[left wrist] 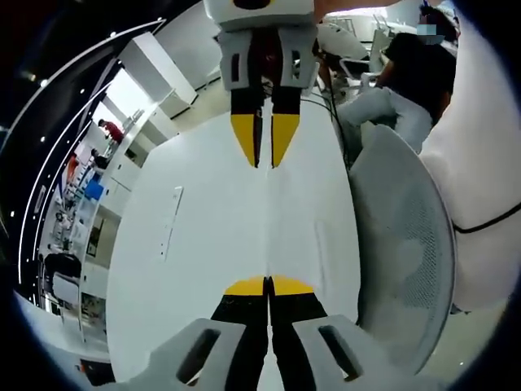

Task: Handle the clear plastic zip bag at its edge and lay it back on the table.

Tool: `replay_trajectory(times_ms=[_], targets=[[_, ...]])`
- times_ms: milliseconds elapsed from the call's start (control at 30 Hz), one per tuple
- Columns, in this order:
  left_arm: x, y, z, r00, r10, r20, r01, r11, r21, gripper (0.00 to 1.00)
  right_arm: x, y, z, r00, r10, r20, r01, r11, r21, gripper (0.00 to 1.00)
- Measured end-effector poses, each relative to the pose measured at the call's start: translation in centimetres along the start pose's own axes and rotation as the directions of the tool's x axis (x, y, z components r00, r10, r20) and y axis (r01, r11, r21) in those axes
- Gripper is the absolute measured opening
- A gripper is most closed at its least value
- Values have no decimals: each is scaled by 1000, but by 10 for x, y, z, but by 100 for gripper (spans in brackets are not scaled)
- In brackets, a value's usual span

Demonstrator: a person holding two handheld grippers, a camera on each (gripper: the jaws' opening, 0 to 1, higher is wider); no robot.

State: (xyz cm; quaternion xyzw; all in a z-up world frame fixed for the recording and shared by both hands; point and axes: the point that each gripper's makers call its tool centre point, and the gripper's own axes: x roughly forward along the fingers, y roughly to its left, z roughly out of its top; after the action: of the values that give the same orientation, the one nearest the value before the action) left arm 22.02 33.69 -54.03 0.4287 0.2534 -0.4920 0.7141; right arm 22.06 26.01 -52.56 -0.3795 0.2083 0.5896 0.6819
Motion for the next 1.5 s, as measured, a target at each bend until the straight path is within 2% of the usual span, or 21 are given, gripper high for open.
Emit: replay_trajectory(times_ms=[367, 1167, 1500], targets=[[-1, 0, 1, 1000, 6, 6, -6, 1000, -2, 0, 3, -1, 8, 1000, 1, 1, -1, 1000, -16, 4], [-7, -3, 5, 1000, 21, 18, -20, 1000, -9, 0, 16, 3, 8, 999, 36, -28, -37, 999, -35, 1], [-6, 0, 3, 1000, 26, 17, -26, 1000, -11, 0, 17, 7, 11, 998, 56, -21, -57, 998, -34, 1]])
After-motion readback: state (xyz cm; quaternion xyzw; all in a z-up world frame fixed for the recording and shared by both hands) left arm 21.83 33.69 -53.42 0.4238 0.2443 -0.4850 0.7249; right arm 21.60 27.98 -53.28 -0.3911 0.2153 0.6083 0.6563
